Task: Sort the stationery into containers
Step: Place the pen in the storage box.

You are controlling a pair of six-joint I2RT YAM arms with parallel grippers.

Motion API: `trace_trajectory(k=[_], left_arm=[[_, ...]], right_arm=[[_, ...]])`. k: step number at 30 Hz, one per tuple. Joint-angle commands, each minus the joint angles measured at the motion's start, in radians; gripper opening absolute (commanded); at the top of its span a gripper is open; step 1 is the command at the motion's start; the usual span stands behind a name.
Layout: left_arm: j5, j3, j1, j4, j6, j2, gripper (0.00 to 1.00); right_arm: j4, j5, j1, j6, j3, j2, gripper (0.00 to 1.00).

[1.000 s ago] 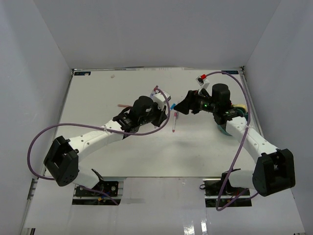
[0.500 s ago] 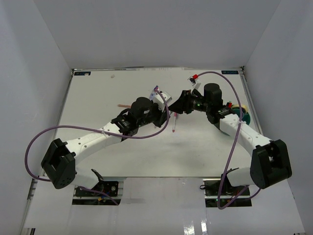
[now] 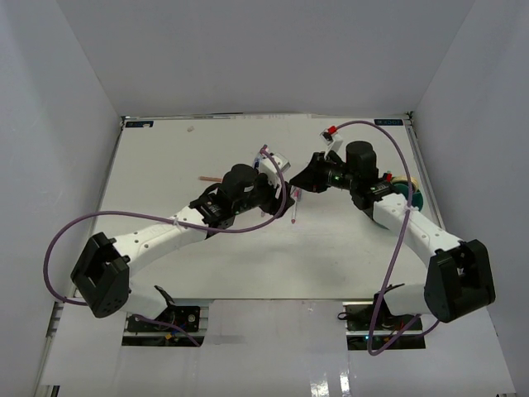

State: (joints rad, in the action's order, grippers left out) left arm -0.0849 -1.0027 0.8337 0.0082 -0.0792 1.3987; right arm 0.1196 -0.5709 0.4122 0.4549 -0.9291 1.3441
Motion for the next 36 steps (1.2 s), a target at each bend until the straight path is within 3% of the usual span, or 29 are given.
trace_trajectory(k=[1, 5, 9, 12, 21, 36], left_arm=[[0.063, -0.008, 0.004, -0.004, -0.042, 0.002, 0.83], [0.171, -0.024, 0.002, -0.108, -0.114, 0.016, 0.98], [0.209, -0.024, -0.001, -0.172, -0.191, 0.031, 0.98], [0.212, -0.017, -0.004, -0.214, -0.241, 0.043, 0.98], [0.217, 0.001, -0.01, -0.252, -0.278, 0.055, 0.98], [0.205, 0.001, -0.01, -0.244, -0.301, 0.068, 0.98]], right_arm=[[-0.112, 0.17, -0.036, -0.103, -0.053, -0.065, 0.08], [-0.27, 0.471, -0.091, -0.229, -0.083, -0.117, 0.08], [-0.334, 0.786, -0.154, -0.323, -0.085, -0.163, 0.08], [-0.365, 0.882, -0.194, -0.347, -0.086, -0.172, 0.08], [-0.37, 0.905, -0.338, -0.352, -0.08, -0.18, 0.08], [-0.229, 0.83, -0.397, -0.302, 0.041, -0.079, 0.08]])
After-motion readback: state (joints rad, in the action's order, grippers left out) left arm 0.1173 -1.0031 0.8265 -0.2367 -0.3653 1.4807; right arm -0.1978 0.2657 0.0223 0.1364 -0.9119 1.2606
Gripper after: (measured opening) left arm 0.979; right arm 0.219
